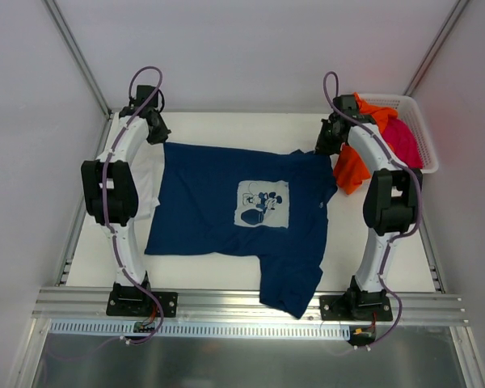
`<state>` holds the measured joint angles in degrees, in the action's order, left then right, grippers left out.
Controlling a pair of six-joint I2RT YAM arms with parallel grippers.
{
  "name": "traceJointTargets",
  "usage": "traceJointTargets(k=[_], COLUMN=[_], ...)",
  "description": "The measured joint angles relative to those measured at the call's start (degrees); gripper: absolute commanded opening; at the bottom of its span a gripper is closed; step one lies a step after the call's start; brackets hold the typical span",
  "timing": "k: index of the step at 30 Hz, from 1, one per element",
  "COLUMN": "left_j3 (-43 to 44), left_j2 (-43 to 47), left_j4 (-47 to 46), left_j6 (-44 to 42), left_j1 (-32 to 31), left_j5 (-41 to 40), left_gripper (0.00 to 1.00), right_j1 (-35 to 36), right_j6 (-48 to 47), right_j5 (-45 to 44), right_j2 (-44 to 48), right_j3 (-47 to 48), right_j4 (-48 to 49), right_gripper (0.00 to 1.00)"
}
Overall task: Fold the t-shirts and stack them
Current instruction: Fold the flattened tshirt in 1/3 of the way
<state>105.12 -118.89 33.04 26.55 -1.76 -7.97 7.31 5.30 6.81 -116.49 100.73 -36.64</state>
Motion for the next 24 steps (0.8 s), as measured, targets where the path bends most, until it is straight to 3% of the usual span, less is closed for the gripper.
traceJointTargets(k=[16, 24], left_j3=[-18.75, -22.69], left_j2=[9.88, 13.40], left_j4=[-0.61, -0.55], left_j6=[1.49, 2.93], left_j1=[0.00, 0.00], left_j5=[-0.17, -2.84], left_gripper=[0.00, 0.00], right_j1=[7.87, 10.21], right_j6=[0.85, 2.32], right_j5=[-4.94, -9.46], right_j2=[13.11, 22.47], right_j3=[-18.34, -27.93], right_j4=[-0.42, -0.63], right_gripper=[0.00, 0.00])
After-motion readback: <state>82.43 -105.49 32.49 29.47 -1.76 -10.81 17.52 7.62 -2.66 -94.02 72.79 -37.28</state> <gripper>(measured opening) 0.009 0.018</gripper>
